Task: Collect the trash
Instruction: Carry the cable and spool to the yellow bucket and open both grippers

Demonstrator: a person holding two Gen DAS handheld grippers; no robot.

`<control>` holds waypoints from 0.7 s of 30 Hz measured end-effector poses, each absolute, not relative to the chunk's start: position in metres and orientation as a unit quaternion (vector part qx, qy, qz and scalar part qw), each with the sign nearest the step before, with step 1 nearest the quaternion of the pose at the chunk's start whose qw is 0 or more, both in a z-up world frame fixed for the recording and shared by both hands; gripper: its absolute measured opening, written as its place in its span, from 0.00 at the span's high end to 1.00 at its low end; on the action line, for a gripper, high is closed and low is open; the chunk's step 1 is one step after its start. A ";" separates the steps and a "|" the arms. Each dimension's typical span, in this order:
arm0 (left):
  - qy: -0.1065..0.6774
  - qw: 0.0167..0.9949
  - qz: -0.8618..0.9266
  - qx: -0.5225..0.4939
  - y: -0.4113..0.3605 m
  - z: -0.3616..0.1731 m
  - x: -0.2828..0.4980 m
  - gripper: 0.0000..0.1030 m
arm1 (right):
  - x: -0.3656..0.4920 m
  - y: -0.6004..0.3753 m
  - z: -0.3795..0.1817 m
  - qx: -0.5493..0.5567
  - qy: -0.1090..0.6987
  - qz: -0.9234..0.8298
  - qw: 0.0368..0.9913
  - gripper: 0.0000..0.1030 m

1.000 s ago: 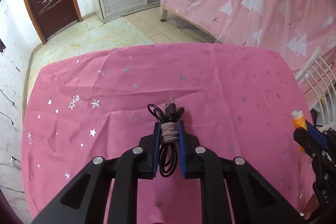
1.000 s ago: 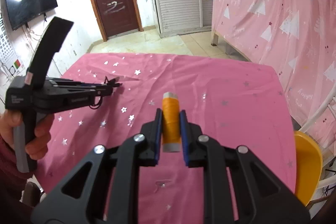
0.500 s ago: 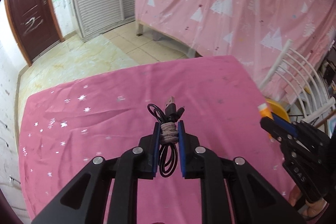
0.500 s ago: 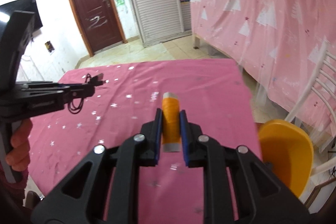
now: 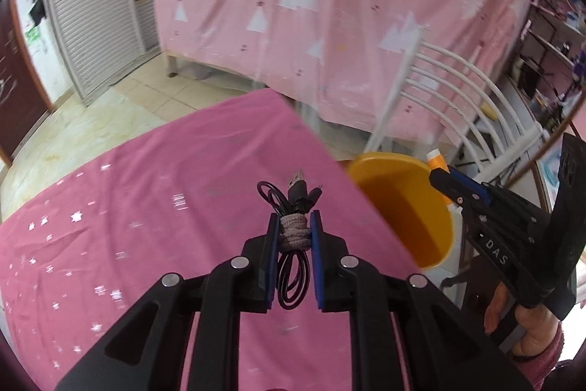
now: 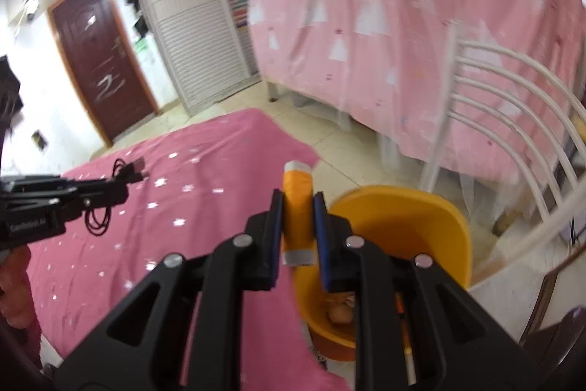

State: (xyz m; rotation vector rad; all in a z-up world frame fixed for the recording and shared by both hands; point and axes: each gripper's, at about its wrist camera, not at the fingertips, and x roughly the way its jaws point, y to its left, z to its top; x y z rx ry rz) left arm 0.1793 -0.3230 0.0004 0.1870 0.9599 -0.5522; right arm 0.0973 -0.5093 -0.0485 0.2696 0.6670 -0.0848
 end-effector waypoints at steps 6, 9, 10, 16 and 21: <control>0.461 0.833 -0.285 0.109 -0.371 -0.008 0.168 0.91 | 0.087 -0.557 -0.070 0.143 0.337 -0.086 0.927 0.85; 0.467 0.827 -0.288 0.124 -0.392 -0.014 0.169 0.91 | 0.089 -0.570 -0.083 0.147 0.346 -0.094 0.922 0.85; 0.470 0.824 -0.289 0.126 -0.400 -0.017 0.170 0.91 | 0.092 -0.574 -0.089 0.151 0.351 -0.094 0.920 0.85; 0.487 0.810 -0.299 0.131 -0.433 -0.031 0.172 0.91 | 0.098 -0.591 -0.112 0.166 0.368 -0.092 0.910 0.85; 0.497 0.801 -0.309 0.123 -0.456 -0.040 0.174 0.91 | 0.099 -0.596 -0.121 0.179 0.373 -0.087 0.906 0.84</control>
